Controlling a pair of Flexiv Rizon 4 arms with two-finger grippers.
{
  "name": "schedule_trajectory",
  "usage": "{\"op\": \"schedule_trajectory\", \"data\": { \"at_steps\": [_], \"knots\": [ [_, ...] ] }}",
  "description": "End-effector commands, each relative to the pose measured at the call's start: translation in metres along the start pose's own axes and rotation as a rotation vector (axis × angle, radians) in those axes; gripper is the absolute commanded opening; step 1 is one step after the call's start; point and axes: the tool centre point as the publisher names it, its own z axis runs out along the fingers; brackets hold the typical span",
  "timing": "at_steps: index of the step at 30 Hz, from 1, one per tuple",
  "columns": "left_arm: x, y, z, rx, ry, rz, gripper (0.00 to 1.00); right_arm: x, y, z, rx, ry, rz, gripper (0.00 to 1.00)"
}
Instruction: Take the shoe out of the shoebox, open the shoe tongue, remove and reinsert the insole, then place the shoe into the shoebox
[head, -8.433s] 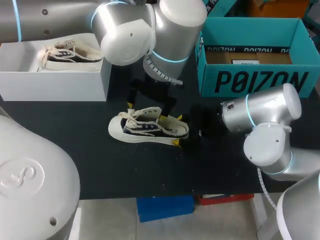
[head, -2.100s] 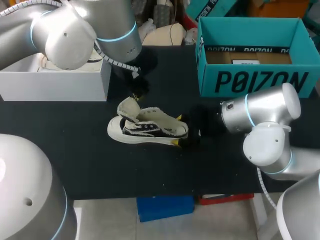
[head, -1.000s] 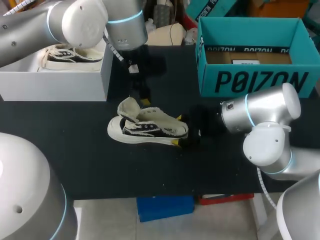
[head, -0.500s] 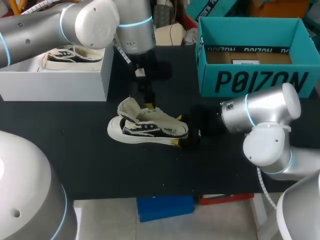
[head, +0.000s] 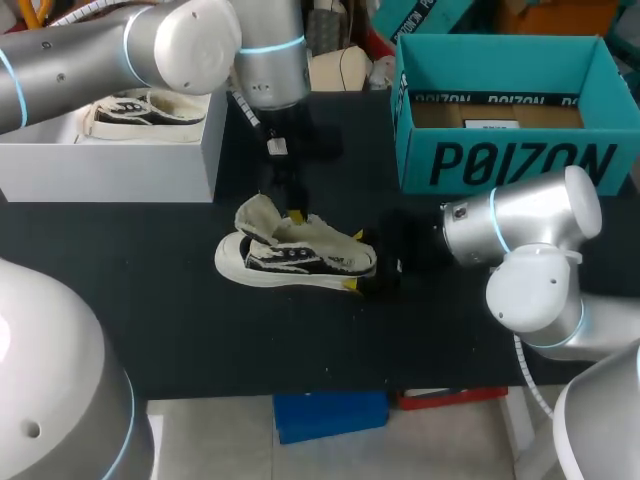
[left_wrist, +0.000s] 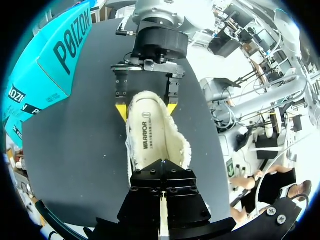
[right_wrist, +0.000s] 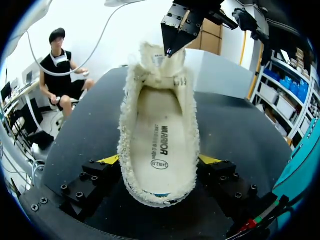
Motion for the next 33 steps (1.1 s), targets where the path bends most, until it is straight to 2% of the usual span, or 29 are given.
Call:
{"op": "schedule_trajectory", "data": {
  "at_steps": [1,23,33],
  "knots": [
    [-0.01,-0.003,0.01,-0.01,0.027,0.003,0.0,-0.001,-0.001,0.0,0.001,0.0,0.001,0.0],
    [-0.012,-0.004,0.012,-0.044,0.012,0.002,0.0,-0.001,-0.001,0.0,0.001,0.0,0.001,0.0],
    [-0.013,0.01,0.034,-0.042,0.048,-0.038,0.0,-0.001,-0.001,0.0,0.001,0.0,0.001,0.0]
  ]
}}
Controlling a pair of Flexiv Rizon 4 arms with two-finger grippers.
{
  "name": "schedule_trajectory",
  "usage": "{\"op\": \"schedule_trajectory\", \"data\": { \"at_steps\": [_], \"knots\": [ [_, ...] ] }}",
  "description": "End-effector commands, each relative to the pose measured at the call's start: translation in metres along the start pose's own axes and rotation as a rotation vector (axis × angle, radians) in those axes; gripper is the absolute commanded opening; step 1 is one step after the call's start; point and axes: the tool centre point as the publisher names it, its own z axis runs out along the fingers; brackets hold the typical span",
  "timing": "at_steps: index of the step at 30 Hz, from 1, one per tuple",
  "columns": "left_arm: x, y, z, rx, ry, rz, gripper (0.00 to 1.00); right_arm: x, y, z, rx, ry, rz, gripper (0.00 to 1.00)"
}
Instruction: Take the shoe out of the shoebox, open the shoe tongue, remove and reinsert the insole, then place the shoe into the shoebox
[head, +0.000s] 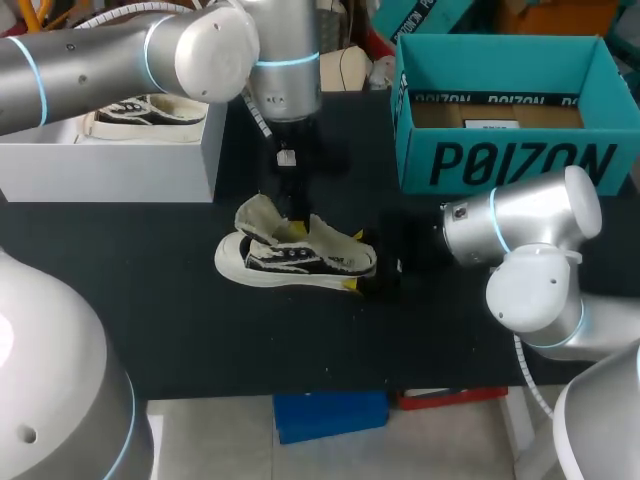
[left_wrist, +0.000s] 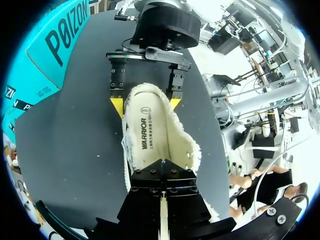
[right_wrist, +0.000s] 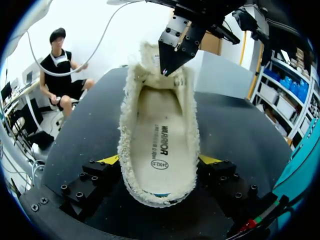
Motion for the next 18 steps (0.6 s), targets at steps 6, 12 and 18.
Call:
{"op": "schedule_trajectory", "data": {
  "at_steps": [6,12,18],
  "knots": [
    [-0.008,0.002,0.02,0.025,0.032,-0.008,0.0,-0.001,-0.001,0.0,0.001,0.0,0.001,0.0],
    [-0.005,-0.002,0.028,0.04,0.046,-0.005,0.0,-0.001,-0.001,0.0,0.001,0.0,0.001,0.0],
    [0.001,-0.005,0.036,0.045,0.058,-0.002,0.0,-0.001,-0.001,0.0,0.001,0.0,0.001,0.0]
  ]
}}
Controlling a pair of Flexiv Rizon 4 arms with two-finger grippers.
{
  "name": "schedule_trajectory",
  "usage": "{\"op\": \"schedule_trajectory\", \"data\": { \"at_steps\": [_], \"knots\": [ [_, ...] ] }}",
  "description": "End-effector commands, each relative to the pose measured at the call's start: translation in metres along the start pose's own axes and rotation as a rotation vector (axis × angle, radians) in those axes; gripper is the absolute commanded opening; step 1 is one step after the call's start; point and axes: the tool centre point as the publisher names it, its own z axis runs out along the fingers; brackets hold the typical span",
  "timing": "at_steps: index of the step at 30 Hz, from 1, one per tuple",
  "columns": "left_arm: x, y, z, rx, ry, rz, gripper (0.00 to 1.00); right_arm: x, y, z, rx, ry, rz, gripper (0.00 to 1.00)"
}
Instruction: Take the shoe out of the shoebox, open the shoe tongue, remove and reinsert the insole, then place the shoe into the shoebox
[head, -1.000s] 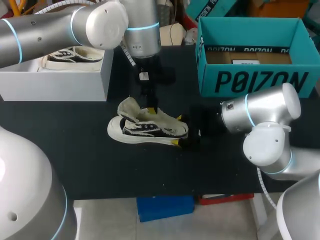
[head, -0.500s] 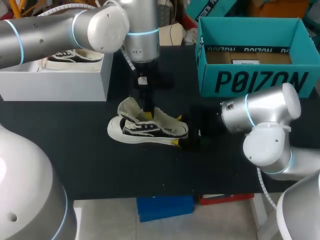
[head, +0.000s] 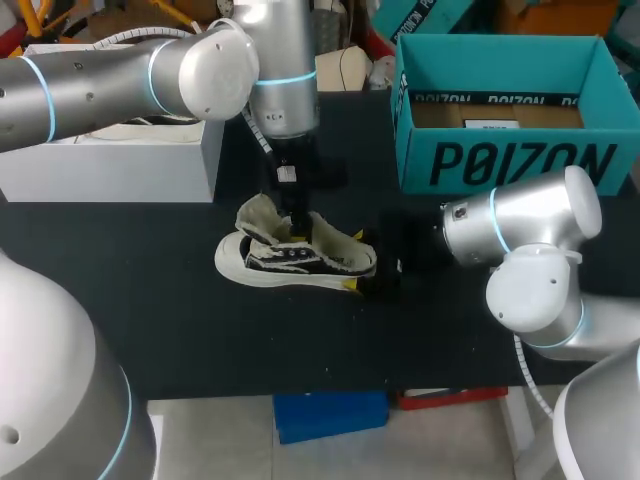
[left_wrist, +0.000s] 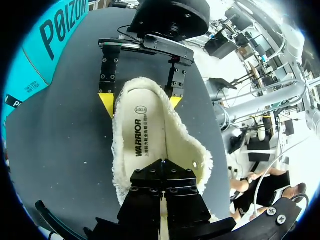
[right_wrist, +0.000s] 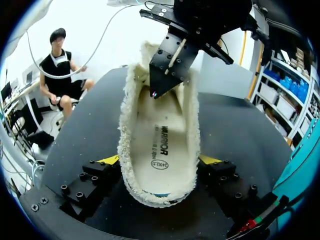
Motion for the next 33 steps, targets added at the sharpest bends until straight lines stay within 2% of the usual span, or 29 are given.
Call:
{"op": "schedule_trajectory", "data": {
  "at_steps": [1,18,33],
  "knots": [
    [0.002,-0.002,0.008,-0.001,-0.001,0.001,0.0,-0.001,-0.001,0.0,0.001,0.0,0.001,0.0],
    [0.007,-0.003,0.039,-0.029,0.006,-0.021,0.0,-0.001,-0.001,0.0,0.001,0.0,0.001,0.0],
    [0.008,-0.002,0.051,0.001,0.017,-0.043,0.0,-0.001,-0.001,0.0,0.001,0.0,0.001,0.0]
  ]
}}
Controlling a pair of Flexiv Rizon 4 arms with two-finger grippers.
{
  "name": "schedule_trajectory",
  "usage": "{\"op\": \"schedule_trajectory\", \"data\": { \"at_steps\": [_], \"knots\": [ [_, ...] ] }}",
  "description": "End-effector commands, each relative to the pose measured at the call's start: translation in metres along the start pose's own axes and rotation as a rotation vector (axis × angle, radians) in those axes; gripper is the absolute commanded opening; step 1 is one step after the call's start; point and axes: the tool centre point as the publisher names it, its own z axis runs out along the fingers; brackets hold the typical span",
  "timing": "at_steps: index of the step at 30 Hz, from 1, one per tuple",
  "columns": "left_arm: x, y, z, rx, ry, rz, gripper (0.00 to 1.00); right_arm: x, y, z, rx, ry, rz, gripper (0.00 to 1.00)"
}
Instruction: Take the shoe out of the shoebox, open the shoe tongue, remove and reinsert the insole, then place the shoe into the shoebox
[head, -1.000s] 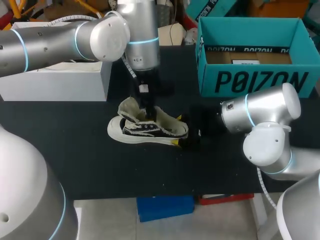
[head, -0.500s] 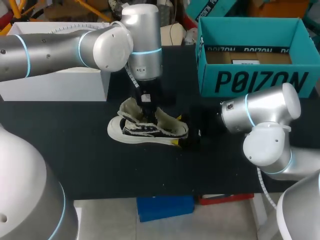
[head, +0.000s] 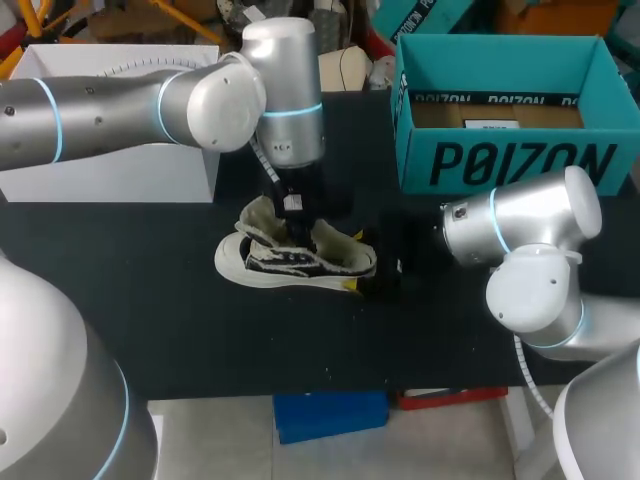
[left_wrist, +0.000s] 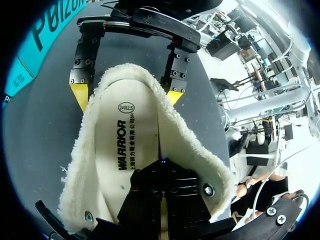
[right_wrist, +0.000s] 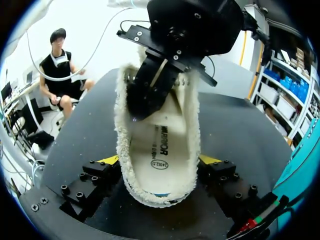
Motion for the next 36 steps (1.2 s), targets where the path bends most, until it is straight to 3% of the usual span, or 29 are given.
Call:
{"op": "schedule_trajectory", "data": {
  "at_steps": [1,2,3,4,6,9,14,22,26,31,36],
  "knots": [
    [0.0,0.001,0.009,0.006,-0.001,-0.002,0.0,-0.001,0.0,-0.001,0.001,0.0,0.001,0.0],
    [0.0,0.001,0.01,0.008,-0.002,-0.003,0.09,-0.001,0.0,-0.001,0.001,0.0,0.001,0.0],
    [0.0,0.001,0.01,0.008,-0.01,-0.005,0.3,-0.001,0.0,-0.001,0.001,0.0,0.001,0.0],
    [0.0,0.001,0.009,0.006,-0.019,-0.005,0.36,-0.001,0.0,-0.001,0.001,0.0,0.001,0.0],
    [0.0,0.001,0.009,-0.001,-0.03,-0.011,0.34,-0.001,0.0,-0.001,0.001,0.0,0.001,0.0],
    [-0.002,0.002,0.008,-0.026,-0.063,-0.026,0.22,-0.001,0.0,-0.001,0.001,0.0,0.001,0.0],
    [-0.005,0.006,0.009,-0.071,-0.134,-0.063,0.17,-0.001,0.0,-0.001,0.001,0.0,0.001,0.0],
    [-0.01,0.013,0.02,-0.115,-0.253,-0.106,0.25,-0.001,0.0,-0.001,0.001,0.0,0.001,0.0],
    [-0.015,0.016,0.034,-0.178,-0.344,-0.142,0.29,-0.001,0.0,-0.001,0.001,0.0,0.001,0.0],
    [-0.026,0.022,0.049,-0.259,-0.502,-0.185,0.23,-0.001,0.0,-0.001,0.001,0.0,0.001,0.0],
    [-0.037,0.026,0.055,-0.313,-0.665,-0.199,0.24,-0.001,0.0,-0.001,0.001,0.0,0.001,0.0]
  ]
}}
